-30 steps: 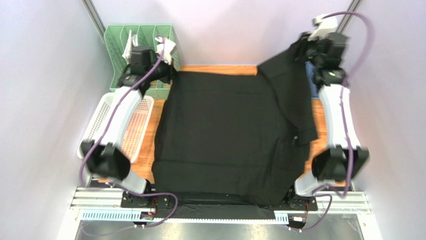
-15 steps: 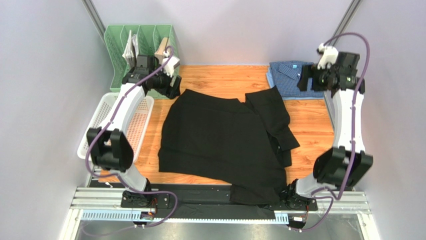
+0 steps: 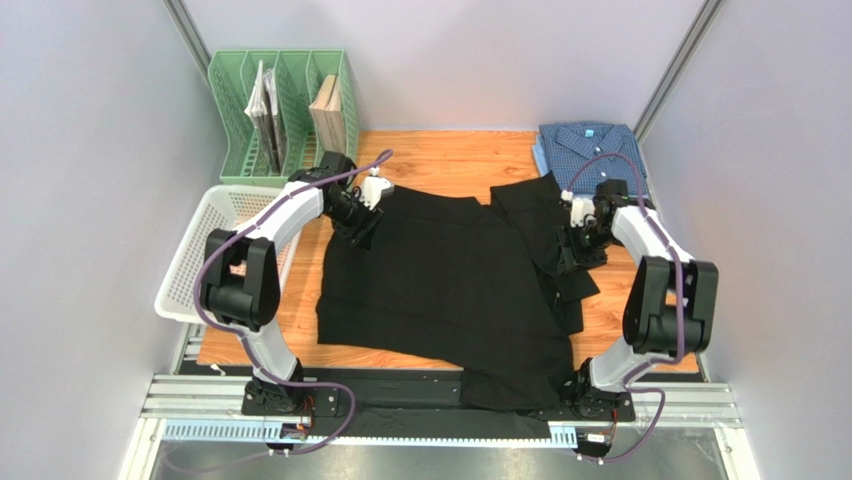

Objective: Fold and stack the long sleeve shirts
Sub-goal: Flatten the shirt out

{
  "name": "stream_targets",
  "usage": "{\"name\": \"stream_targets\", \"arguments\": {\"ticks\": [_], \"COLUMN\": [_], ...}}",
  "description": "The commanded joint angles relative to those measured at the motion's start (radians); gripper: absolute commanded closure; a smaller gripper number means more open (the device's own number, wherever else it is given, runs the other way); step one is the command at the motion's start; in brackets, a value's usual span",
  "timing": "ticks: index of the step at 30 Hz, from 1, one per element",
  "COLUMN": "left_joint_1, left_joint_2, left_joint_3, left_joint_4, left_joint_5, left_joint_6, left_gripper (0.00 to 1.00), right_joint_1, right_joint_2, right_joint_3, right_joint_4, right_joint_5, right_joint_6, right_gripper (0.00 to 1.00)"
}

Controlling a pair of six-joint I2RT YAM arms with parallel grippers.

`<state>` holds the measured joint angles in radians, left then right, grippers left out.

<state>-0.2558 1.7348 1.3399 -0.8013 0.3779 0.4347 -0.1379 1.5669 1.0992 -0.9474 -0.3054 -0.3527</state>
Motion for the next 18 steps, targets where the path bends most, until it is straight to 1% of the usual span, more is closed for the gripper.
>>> {"name": "stream_targets", "arguments": {"ticks": [1,6,7,8,9,11,12,14,15,17,18], "left_joint_1": [-0.002,0.001,0.004,0.004,0.007,0.009,0.009,0.009,0.009,0.006,0.007], "left_joint_2": [0.048,0.060,0.065,0.066,0.066,0.069,0.068,0.068,0.065,0.063,0.063], "left_joint_3": [0.024,0.001,-0.002,-0.002,-0.002,-0.005,-0.007,-0.008,-0.011,-0.024,-0.030], "left_joint_4": [-0.039,-0.044,-0.047,-0.050,-0.056,-0.061,-0.068,-0.082,-0.096,-0.113,-0.114], "left_joint_5": [-0.063,-0.111,-0.125,-0.134,-0.142,-0.166,-0.171,-0.171,-0.165,-0.162,-0.168], "left_joint_6": [0.022,0.039,0.039,0.039,0.039,0.041,0.041,0.041,0.042,0.045,0.045], "left_gripper": [0.43,0.44,0.45,0.45,0.46,0.48,0.49,0.50,0.50,0.52,0.53], "right_joint_1": [0.044,0.070,0.075,0.075,0.072,0.070,0.070,0.070,0.070,0.072,0.073], "right_joint_2": [0.126,0.284,0.338,0.370,0.393,0.435,0.447,0.472,0.469,0.431,0.412], "right_joint_3": [0.016,0.063,0.077,0.097,0.141,0.201,0.259,0.322,0.380,0.415,0.430], "right_joint_4": [0.182,0.272,0.282,0.288,0.288,0.283,0.276,0.243,0.195,0.148,0.095], "right_joint_5": [0.124,0.251,0.303,0.351,0.374,0.429,0.449,0.457,0.439,0.362,0.320], "right_joint_6": [0.040,0.044,0.043,0.043,0.038,0.034,0.015,0.004,0.000,-0.003,-0.005], "right_gripper": [0.53,0.63,0.67,0.69,0.73,0.74,0.74,0.74,0.74,0.73,0.71]}}
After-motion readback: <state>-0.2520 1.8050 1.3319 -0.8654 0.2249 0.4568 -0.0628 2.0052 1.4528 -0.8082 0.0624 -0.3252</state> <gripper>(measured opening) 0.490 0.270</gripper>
